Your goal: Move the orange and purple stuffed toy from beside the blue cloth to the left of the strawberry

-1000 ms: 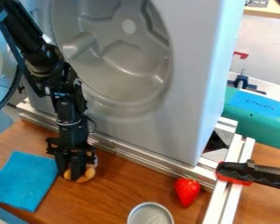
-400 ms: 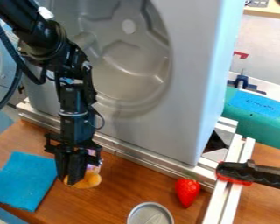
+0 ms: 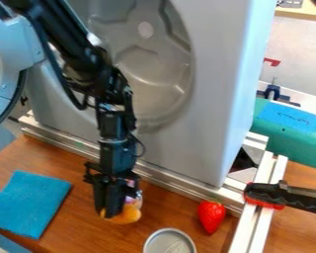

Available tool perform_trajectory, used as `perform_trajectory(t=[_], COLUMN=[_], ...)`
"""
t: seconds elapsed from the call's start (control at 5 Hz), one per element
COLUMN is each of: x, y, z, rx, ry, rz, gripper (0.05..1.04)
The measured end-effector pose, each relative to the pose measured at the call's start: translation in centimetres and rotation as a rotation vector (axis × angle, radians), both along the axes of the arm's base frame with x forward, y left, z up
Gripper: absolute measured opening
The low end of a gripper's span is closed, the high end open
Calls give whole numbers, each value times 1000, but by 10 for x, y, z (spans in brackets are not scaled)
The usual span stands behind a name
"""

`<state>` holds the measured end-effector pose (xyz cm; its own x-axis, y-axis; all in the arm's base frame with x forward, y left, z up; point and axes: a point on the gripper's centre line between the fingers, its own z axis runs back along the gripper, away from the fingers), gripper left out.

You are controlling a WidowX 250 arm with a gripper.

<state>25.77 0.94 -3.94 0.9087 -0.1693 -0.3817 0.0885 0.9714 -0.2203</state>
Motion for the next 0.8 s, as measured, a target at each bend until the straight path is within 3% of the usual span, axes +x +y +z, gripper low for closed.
perform_trajectory(t=[0.4, 0.6, 0.8], x=[21, 15, 5], y=[-12, -13, -14], z=[-21, -21, -8], rx=[-75, -65, -55], ry=[22, 43, 18], rz=[-15, 19, 50], gripper=[232, 270, 545])
